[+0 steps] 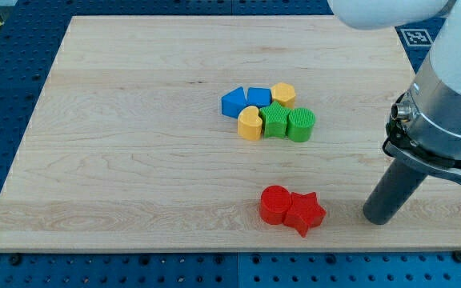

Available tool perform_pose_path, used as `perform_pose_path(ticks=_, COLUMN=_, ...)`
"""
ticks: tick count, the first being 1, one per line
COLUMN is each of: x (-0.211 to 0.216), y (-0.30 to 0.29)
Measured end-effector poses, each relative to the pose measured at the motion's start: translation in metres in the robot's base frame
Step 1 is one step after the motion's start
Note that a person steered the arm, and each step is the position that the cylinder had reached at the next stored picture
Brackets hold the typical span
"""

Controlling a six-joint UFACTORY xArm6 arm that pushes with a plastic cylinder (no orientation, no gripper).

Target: Adjust the red blocks to the bottom center

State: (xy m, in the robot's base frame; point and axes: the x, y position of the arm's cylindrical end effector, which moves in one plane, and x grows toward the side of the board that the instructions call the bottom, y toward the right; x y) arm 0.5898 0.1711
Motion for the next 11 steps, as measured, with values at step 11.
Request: perform_pose_path(ticks=11, x=0.029, y=-0.046)
